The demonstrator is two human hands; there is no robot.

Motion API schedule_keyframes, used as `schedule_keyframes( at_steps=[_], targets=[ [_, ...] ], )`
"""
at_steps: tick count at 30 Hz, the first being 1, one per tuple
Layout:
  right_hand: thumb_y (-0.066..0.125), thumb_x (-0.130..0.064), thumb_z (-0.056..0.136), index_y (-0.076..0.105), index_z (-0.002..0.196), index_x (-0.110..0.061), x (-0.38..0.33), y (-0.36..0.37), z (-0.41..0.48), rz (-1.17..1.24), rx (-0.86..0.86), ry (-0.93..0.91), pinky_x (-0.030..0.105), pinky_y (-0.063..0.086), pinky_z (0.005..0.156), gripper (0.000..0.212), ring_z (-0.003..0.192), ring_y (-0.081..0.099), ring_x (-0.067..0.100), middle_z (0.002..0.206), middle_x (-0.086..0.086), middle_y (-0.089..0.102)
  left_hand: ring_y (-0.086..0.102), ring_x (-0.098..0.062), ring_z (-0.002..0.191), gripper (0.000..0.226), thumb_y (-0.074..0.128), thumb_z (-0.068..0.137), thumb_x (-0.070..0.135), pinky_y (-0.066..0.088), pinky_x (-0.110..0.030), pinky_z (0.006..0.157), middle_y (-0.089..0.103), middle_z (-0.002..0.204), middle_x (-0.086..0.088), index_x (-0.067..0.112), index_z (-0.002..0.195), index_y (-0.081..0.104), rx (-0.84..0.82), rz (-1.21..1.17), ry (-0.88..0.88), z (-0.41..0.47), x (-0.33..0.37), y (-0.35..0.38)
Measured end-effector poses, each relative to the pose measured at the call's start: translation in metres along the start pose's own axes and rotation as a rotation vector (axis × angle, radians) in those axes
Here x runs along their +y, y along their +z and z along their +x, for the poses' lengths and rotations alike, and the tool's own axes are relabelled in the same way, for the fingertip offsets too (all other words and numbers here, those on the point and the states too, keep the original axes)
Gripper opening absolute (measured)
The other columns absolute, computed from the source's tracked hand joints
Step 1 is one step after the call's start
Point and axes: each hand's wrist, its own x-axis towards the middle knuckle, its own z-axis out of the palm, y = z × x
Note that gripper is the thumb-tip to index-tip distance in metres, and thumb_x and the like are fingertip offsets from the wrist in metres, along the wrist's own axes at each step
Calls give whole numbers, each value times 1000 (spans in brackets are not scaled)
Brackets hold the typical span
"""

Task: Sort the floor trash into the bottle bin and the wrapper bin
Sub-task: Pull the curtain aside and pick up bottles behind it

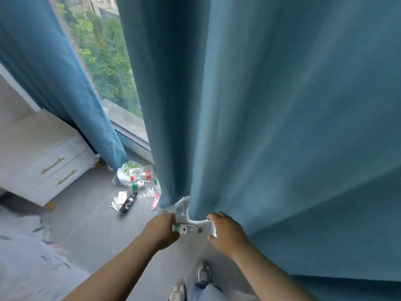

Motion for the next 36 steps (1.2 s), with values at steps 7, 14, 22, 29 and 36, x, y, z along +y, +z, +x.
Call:
schedule_keyframes(
  at_steps=[7,14,22,29,36],
  targets=[
    [56,-23,90,46,130,-17,-41,-21,62,-117,-101,-228,32,44,93,42,120,51,26,133,5,50,55,-19,113,39,55,88,29,43,-25,87,57,126,0,18,125,52,78,-157,-236,4,-42,-16],
    [57,-25,88,48,126,-21,-77,-40,125,-185,-149,-410,31,45,88,39,112,55,26,125,3,53,54,-19,113,40,55,87,32,43,-26,88,57,125,0,18,124,52,162,-286,-422,16,-74,-29],
    [55,-16,86,51,125,-18,-138,-39,179,-212,-218,-472,32,47,88,39,112,55,26,123,2,55,54,-18,113,40,55,86,32,43,-26,87,57,125,0,19,124,52,210,-362,-533,24,-134,-48],
    [53,-18,87,44,134,-19,-212,-19,241,-253,-253,-465,35,47,86,48,113,52,24,128,1,51,56,-19,109,37,56,85,31,43,-25,85,58,120,0,19,120,54,205,-389,-528,50,-227,-89],
    [51,-19,85,45,133,-18,-294,14,309,-222,-244,-396,34,48,82,48,109,55,23,124,2,53,56,-25,109,35,52,86,26,48,-33,91,57,120,-5,15,120,54,176,-277,-481,93,-332,-138]
  ],
)
